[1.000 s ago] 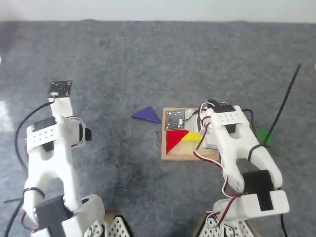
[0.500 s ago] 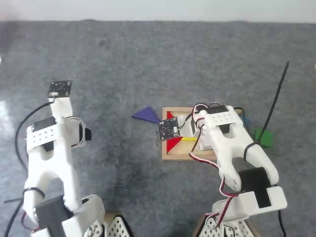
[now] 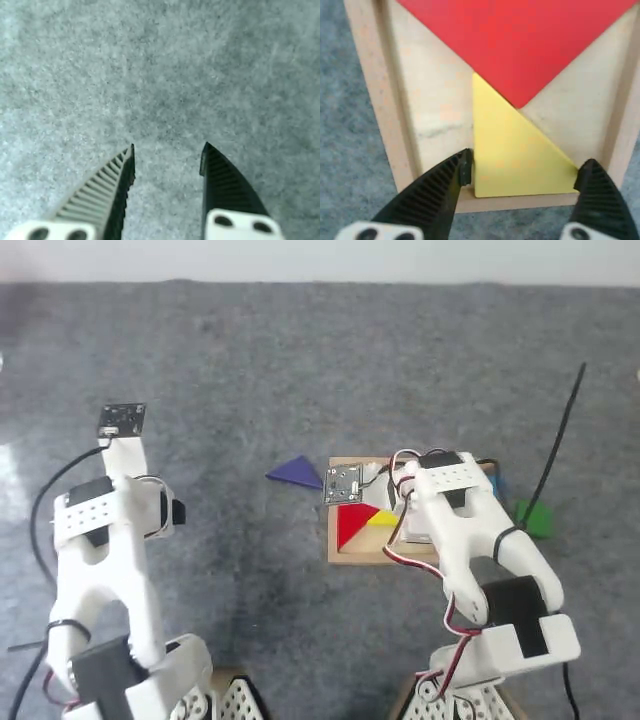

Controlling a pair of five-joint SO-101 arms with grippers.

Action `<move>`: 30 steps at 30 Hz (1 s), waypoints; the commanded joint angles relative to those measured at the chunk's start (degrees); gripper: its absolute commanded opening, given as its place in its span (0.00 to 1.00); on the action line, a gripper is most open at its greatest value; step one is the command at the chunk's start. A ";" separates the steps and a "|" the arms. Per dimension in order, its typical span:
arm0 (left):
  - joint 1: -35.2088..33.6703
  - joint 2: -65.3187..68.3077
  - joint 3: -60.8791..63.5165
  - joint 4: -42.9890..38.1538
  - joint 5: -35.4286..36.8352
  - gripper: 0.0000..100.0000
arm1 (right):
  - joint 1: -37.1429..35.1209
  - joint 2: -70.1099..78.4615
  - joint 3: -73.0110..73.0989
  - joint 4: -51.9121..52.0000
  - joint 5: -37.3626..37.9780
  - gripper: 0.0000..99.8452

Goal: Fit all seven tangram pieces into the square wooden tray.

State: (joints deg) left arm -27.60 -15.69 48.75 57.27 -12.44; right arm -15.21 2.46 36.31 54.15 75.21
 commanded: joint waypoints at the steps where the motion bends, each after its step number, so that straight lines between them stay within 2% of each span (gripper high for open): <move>1: 0.26 -2.73 -0.13 -0.44 0.53 0.21 | 0.22 0.40 -1.32 0.04 -0.88 0.20; 2: 0.26 -2.73 -0.13 -0.44 0.53 0.21 | -0.13 0.40 -1.32 -0.04 -0.88 0.17; 4: 0.26 -2.73 -0.13 -0.44 0.53 0.21 | -1.45 0.40 -1.32 0.31 0.53 0.20; 9: 0.26 -2.64 -0.04 -0.44 0.53 0.21 | -2.42 0.48 -1.32 2.59 4.92 0.49; 11: 0.26 -2.64 -0.04 -0.44 0.53 0.21 | -2.68 0.48 -1.32 3.47 7.03 0.54; 18: 0.26 -2.64 -0.04 -0.44 0.53 0.21 | -5.23 1.01 -1.05 6.20 8.44 0.29; 25: 0.26 -2.73 -0.04 -0.35 0.53 0.21 | -5.05 0.66 -1.32 6.20 8.35 0.15; 30: 0.26 -2.73 -0.04 -0.35 0.53 0.21 | -4.88 0.92 -1.32 5.85 8.35 0.13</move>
State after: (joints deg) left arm -27.60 -15.69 48.92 57.27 -12.44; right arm -20.04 2.37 35.16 59.16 82.95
